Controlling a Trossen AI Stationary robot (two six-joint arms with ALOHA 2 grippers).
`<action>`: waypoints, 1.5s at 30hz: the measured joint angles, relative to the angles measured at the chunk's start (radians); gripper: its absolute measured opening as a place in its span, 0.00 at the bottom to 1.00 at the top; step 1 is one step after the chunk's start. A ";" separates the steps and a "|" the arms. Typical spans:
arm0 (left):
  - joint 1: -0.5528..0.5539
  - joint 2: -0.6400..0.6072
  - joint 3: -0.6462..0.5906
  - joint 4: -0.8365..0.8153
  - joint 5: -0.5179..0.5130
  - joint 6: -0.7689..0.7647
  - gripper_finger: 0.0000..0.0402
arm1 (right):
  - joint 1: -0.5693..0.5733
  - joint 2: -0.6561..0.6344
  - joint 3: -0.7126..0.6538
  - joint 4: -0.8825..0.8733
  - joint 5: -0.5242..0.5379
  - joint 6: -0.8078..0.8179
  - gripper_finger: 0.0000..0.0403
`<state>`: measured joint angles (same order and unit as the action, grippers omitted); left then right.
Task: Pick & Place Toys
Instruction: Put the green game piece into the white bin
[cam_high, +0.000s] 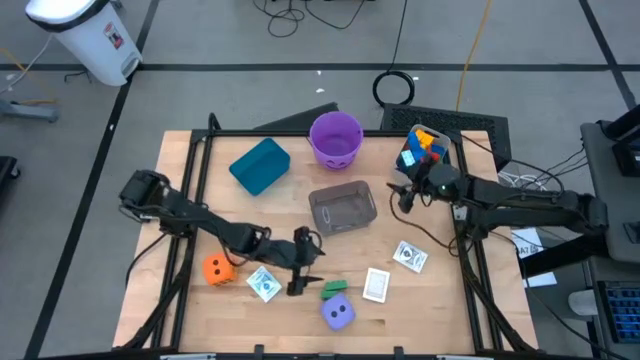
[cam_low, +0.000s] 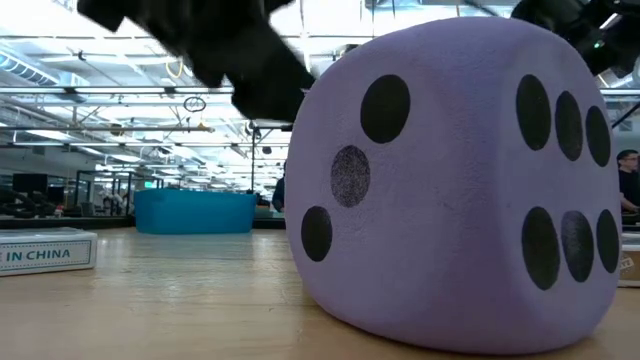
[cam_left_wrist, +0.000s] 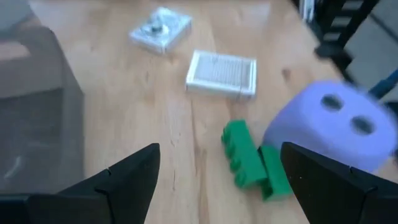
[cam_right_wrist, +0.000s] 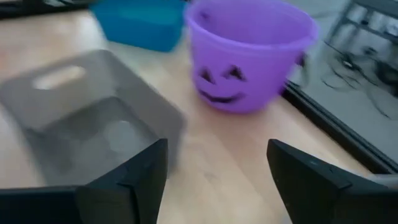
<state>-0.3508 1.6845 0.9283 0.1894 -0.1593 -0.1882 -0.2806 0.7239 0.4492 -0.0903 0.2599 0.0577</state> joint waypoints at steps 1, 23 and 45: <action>0.000 0.023 0.000 0.006 0.000 0.008 0.85 | 0.026 -0.003 0.000 0.010 0.000 0.005 0.61; 0.047 0.399 0.001 0.444 0.070 0.086 0.85 | 0.368 -0.004 0.000 0.185 0.136 -0.025 0.55; 0.049 0.439 0.001 0.582 0.073 0.096 0.85 | 0.543 0.107 0.000 0.239 -0.022 0.233 0.56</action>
<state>-0.3013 2.1239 0.9295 0.7710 -0.0860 -0.0917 0.2620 0.8312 0.4492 0.1486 0.2375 0.2904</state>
